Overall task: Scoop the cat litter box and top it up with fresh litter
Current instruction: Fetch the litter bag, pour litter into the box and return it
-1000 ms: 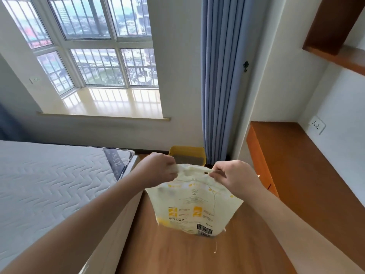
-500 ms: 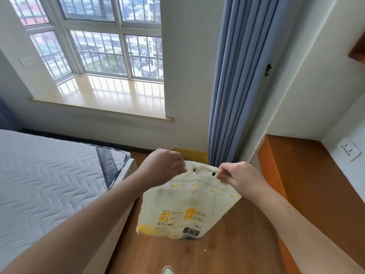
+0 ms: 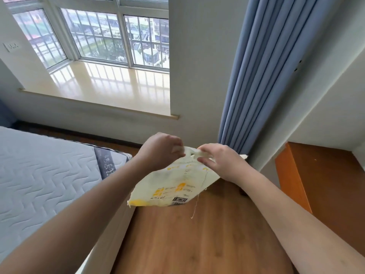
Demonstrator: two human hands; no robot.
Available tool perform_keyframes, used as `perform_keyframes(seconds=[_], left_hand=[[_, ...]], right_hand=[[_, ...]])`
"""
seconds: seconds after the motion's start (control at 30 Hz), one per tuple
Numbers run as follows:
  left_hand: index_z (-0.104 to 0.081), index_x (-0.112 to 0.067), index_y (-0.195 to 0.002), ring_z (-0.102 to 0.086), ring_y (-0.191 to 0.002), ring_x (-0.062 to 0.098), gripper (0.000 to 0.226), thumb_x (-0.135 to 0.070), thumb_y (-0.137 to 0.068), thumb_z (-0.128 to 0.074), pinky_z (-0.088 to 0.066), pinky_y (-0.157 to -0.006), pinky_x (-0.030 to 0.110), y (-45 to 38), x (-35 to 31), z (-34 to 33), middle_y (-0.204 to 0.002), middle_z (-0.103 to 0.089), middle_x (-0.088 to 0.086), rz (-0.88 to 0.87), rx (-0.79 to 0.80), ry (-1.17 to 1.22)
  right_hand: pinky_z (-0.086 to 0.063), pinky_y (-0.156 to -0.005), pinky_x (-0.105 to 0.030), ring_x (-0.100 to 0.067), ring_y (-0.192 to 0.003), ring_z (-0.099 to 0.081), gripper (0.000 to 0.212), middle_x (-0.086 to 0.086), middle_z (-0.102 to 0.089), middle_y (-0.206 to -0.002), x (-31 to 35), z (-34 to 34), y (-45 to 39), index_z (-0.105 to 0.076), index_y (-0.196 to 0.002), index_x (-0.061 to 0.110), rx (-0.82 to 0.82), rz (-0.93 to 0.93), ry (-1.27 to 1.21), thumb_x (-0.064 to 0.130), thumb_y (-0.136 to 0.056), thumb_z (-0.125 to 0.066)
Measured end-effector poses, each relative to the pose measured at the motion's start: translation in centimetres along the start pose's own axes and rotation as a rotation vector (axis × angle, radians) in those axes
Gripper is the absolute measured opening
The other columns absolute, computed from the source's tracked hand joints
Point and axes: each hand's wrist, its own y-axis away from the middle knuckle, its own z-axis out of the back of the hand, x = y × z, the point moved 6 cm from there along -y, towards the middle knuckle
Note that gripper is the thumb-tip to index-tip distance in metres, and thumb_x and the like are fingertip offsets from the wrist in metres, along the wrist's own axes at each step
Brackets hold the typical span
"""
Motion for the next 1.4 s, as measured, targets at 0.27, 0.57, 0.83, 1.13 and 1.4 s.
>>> perform_keyframes(seconds=[0.27,0.57,0.83,1.13,1.4], left_hand=[[-0.071,-0.018,-0.087,-0.058,-0.075,0.019,0.022,-0.039,-0.088,-0.066,-0.048,-0.069,0.032,-5.7,4.1,1.3,-0.078,-0.067,-0.005,0.106,-0.103,-0.003],[-0.07,-0.016,-0.079,-0.055,-0.066,0.02,0.022,-0.038,-0.086,-0.071,-0.047,-0.063,0.032,-13.6,8.3,-1.5,-0.072,-0.068,-0.003,0.183,-0.121,-0.036],[-0.062,-0.015,-0.078,-0.059,-0.063,0.023,0.022,-0.035,-0.087,-0.066,-0.033,-0.063,0.029,-17.8,11.4,-4.6,-0.07,-0.065,-0.005,0.095,-0.118,-0.084],[-0.025,-0.022,-0.151,-0.022,-0.142,0.002,0.096,-0.064,-0.075,-0.067,-0.02,-0.115,0.018,-14.2,19.8,-9.7,-0.154,-0.028,-0.001,0.463,-0.404,0.298],[-0.045,-0.026,-0.137,-0.054,-0.12,0.011,0.069,-0.032,-0.078,-0.079,-0.043,-0.101,0.022,-10.4,27.2,-20.5,-0.131,-0.058,-0.005,0.802,-0.076,0.6]], right_hand=[[-0.05,-0.072,-0.036,-0.014,-0.08,-0.06,0.018,0.009,-0.068,-0.084,-1.6,0.3,-8.1,-0.064,-0.098,0.023,-0.142,-0.002,-0.155,0.037,-0.097,-0.052],[-0.046,-0.069,-0.027,-0.009,-0.079,-0.057,0.014,0.011,-0.062,-0.082,-6.5,0.0,-18.5,-0.064,-0.092,0.021,-0.083,0.094,-0.302,0.03,-0.097,-0.054],[-0.046,-0.069,-0.03,-0.008,-0.077,-0.056,0.016,0.014,-0.062,-0.079,-9.5,-0.7,-25.4,-0.065,-0.091,0.025,0.139,0.198,-0.266,0.032,-0.097,-0.052],[-0.03,-0.07,-0.022,-0.012,-0.083,-0.05,0.02,0.016,-0.053,-0.08,-10.5,-3.6,-30.6,-0.06,-0.096,0.022,0.144,0.202,-0.227,0.025,-0.102,-0.041],[-0.04,-0.074,-0.025,-0.011,-0.085,-0.054,0.017,0.013,-0.06,-0.084,-9.0,-3.0,-33.0,-0.063,-0.098,0.019,0.094,0.212,-0.272,0.02,-0.1,-0.046]])
